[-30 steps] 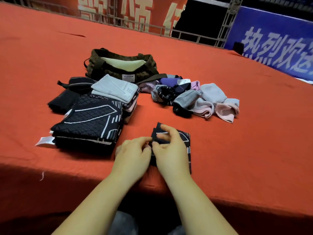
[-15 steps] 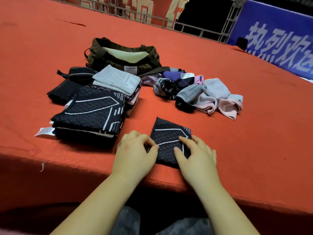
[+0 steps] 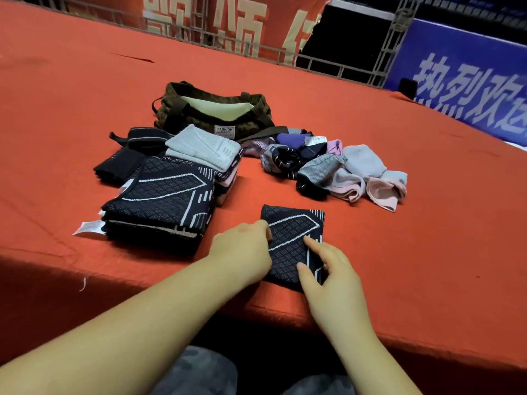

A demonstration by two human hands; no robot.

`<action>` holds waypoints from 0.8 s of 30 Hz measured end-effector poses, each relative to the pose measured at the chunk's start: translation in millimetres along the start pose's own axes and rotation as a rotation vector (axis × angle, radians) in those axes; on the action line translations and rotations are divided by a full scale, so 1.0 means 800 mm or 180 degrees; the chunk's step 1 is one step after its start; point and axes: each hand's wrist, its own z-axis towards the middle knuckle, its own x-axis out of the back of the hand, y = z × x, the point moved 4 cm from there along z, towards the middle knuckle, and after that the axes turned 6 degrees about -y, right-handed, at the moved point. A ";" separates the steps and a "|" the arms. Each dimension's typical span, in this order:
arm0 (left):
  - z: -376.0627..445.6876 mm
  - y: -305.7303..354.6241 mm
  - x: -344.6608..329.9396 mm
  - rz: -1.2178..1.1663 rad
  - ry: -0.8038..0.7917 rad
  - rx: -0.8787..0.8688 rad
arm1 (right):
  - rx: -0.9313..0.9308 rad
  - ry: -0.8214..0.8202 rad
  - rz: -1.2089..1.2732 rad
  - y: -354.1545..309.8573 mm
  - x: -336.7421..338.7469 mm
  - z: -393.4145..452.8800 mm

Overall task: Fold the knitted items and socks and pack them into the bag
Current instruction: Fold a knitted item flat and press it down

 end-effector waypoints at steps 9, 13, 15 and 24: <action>0.023 0.006 0.090 0.0241 0.0584 -0.0494 | -0.0052 0.0052 0.0651 -0.032 0.007 0.064; 0.032 -0.026 0.141 -0.0197 0.0623 -0.0504 | 0.0007 -0.0277 0.1014 -0.074 -0.005 0.106; 0.038 -0.047 0.159 -0.0331 0.0723 -0.0529 | 0.0074 -0.0397 0.1021 -0.094 -0.012 0.126; 0.102 -0.121 0.215 -0.0349 0.0843 -0.0389 | 0.0552 -0.0647 0.0252 -0.152 -0.063 0.204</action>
